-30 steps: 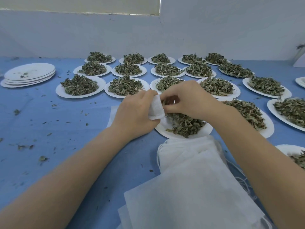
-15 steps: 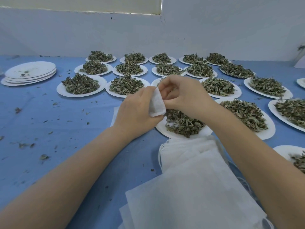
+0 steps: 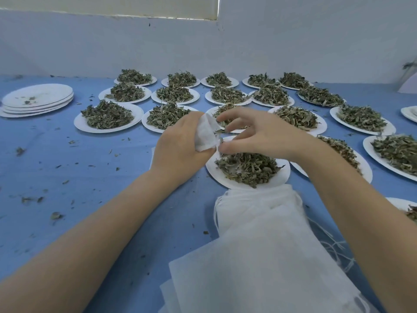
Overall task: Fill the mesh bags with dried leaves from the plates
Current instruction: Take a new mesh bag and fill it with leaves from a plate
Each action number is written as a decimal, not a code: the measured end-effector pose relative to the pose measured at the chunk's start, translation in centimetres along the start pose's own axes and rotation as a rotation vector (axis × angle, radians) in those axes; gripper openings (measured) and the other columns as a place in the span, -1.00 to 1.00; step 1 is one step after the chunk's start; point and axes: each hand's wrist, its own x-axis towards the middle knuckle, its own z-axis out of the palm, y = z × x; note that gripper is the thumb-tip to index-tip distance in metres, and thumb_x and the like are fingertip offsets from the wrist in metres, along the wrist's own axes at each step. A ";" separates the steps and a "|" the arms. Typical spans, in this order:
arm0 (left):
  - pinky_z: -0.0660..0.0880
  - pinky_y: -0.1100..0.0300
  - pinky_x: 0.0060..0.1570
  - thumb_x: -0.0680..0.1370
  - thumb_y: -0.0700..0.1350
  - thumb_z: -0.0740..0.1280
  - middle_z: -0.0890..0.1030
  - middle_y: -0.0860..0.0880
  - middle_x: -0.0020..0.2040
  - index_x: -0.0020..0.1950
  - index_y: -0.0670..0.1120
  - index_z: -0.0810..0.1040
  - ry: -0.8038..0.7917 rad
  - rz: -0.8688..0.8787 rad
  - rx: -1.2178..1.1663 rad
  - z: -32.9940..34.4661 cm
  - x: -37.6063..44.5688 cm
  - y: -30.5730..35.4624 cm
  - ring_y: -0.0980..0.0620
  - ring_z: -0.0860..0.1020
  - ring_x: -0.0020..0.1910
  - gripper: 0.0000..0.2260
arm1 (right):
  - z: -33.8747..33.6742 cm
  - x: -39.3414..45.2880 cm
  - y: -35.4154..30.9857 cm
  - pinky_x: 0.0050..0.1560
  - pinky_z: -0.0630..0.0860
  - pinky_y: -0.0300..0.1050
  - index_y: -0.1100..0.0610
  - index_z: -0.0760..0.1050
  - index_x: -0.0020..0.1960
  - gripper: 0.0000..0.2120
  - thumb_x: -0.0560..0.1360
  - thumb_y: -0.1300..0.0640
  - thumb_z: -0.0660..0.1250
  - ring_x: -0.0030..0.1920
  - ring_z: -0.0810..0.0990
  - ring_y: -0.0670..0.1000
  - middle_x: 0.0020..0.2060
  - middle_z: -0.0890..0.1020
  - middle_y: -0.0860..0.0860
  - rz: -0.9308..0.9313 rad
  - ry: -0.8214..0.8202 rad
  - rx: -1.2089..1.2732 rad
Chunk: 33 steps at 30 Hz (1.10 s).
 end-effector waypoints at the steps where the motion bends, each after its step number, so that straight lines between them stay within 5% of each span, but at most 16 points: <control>1: 0.27 0.28 -0.23 0.41 -0.05 0.44 0.52 0.02 -0.07 0.17 -0.16 0.47 -0.003 0.000 0.002 0.0 0.0 0.0 0.00 0.47 -0.13 -0.61 | 0.4 0.1 0.0 0.06 0.50 -0.21 -0.16 0.46 0.20 -0.55 0.34 -0.06 0.49 0.00 0.60 -0.17 0.03 0.61 -0.12 -0.005 0.005 0.009; 4: 0.31 0.23 -0.21 0.40 -0.07 0.45 0.52 0.03 -0.07 0.16 -0.13 0.46 -0.034 0.001 0.009 -0.1 -0.1 -0.2 -0.01 0.48 -0.12 -0.61 | 1.0 0.5 0.0 -0.05 0.59 -0.21 0.07 0.56 0.08 -0.73 0.39 0.13 0.48 -0.24 0.67 -0.08 -0.19 0.69 -0.03 -0.048 0.084 0.101; 7: 0.38 0.13 -0.12 0.41 -0.04 0.44 0.55 -0.01 0.00 0.17 -0.10 0.45 -0.076 -0.001 0.053 0.0 -0.1 -0.4 -0.06 0.49 -0.06 -0.61 | 0.6 0.8 0.6 -0.15 0.57 -0.29 0.07 0.62 -0.06 -0.88 0.41 0.11 0.47 -0.28 0.64 -0.14 -0.28 0.68 -0.09 -0.074 0.195 -0.011; 11: 0.40 0.06 -0.04 0.42 0.00 0.41 0.55 -0.02 0.05 0.19 -0.09 0.45 -0.095 -0.024 0.087 -0.1 -0.1 -0.5 -0.09 0.49 -0.01 -0.60 | 0.7 1.1 1.2 -0.08 0.41 -0.22 -0.03 0.55 0.17 -0.56 0.36 -0.20 0.42 -0.04 0.53 -0.10 -0.05 0.58 -0.16 -0.037 0.059 -0.492; 15: 0.37 0.08 -0.02 0.41 -0.06 0.40 0.55 -0.04 0.07 0.20 -0.12 0.45 -0.103 -0.031 0.104 -0.1 -0.1 -0.5 -0.11 0.48 0.01 -0.60 | 2.4 1.9 1.5 0.13 0.44 -0.05 0.08 0.46 0.29 -0.43 0.40 -0.23 0.33 0.17 0.45 0.08 0.15 0.52 0.09 0.002 -0.090 -0.706; 21: 0.36 0.09 -0.02 0.40 -0.05 0.40 0.54 -0.07 0.12 0.24 -0.13 0.43 -0.123 -0.022 0.137 -0.1 -0.1 -0.6 -0.15 0.48 0.05 -0.55 | 2.4 1.8 1.6 -0.13 0.38 -0.22 0.00 0.56 0.18 -0.67 0.43 -0.02 0.37 0.00 0.49 -0.03 -0.07 0.53 -0.05 -0.098 -0.079 -0.602; 26: 0.24 0.23 -0.08 0.40 -0.07 0.42 0.54 -0.08 0.12 0.24 -0.14 0.43 -0.107 -0.010 0.151 -0.2 -0.2 -0.7 -0.12 0.48 0.05 -0.55 | 2.0 1.9 1.4 -0.04 0.37 -0.15 -0.10 0.43 0.32 -0.50 0.40 -0.11 0.37 0.04 0.43 -0.02 0.02 0.46 -0.03 -0.083 -0.093 -0.618; 29: 0.17 0.29 -0.13 0.39 -0.06 0.41 0.54 -0.08 0.11 0.24 -0.15 0.43 -0.101 -0.001 0.148 -0.2 -0.2 -0.6 -0.11 0.47 0.05 -0.55 | 2.7 1.8 1.1 -0.15 0.31 -0.20 -0.11 0.49 0.27 -0.59 0.42 -0.02 0.37 -0.06 0.41 -0.05 -0.17 0.44 -0.10 -0.120 -0.107 -0.636; 33: 0.23 0.22 -0.10 0.39 -0.10 0.42 0.54 -0.07 0.11 0.24 -0.14 0.43 -0.091 0.004 0.155 -0.1 -0.2 -0.8 -0.12 0.48 0.03 -0.55 | 2.8 1.9 1.0 -0.15 0.32 -0.33 -0.02 0.61 0.14 -0.73 0.45 0.07 0.37 -0.11 0.51 -0.09 -0.11 0.66 -0.06 -0.183 -0.055 -0.676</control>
